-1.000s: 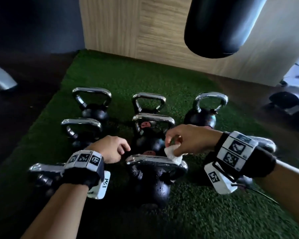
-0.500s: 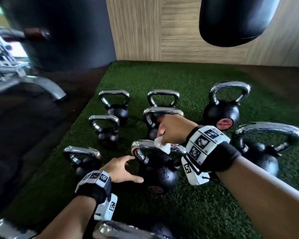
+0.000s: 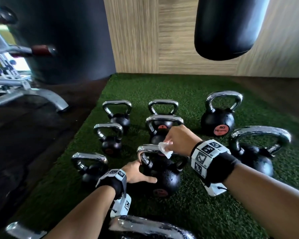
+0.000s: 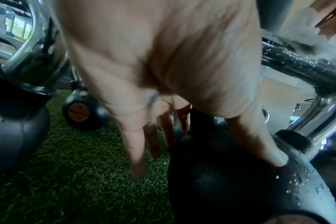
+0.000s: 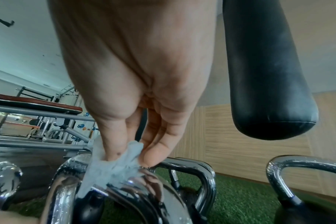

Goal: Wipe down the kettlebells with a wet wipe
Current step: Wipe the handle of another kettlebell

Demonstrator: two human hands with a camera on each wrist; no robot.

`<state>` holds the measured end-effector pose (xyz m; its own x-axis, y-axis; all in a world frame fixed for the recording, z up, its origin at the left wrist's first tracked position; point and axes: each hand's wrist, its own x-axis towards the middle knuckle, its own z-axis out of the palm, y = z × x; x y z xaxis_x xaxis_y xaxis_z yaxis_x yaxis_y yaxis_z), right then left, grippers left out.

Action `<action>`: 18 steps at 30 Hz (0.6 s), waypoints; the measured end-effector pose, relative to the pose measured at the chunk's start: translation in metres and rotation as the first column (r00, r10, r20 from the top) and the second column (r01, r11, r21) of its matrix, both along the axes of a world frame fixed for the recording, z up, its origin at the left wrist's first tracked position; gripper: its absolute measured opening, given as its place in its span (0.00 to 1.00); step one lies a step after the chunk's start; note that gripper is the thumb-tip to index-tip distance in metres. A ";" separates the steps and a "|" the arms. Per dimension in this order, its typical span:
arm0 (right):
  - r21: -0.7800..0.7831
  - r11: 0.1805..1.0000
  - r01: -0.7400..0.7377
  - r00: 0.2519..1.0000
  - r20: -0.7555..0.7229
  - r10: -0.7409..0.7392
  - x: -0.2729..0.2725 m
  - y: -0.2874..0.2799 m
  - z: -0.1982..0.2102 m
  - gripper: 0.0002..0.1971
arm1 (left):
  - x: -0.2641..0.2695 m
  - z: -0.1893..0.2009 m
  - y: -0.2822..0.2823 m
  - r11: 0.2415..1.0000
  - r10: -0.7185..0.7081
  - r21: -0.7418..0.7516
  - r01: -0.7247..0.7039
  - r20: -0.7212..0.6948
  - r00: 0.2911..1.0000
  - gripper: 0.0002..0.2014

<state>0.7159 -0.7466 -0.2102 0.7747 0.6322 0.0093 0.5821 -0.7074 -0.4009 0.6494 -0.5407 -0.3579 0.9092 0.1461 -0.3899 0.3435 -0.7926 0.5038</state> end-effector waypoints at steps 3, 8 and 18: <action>-0.035 0.999 0.009 1.000 0.023 -0.008 -0.004 0.003 0.002 0.11 | 0.002 -0.003 -0.001 0.994 -0.029 -0.101 0.036 0.071 0.997 0.59; -0.122 0.991 0.056 0.993 0.114 -0.042 -0.015 0.003 0.005 0.10 | 0.003 -0.018 0.002 0.985 0.027 -0.173 -0.008 0.106 0.994 0.56; -0.290 0.954 0.079 0.978 0.206 -0.019 -0.019 0.010 0.003 0.10 | 0.007 -0.031 0.007 0.957 0.047 -0.291 -0.005 0.137 0.989 0.57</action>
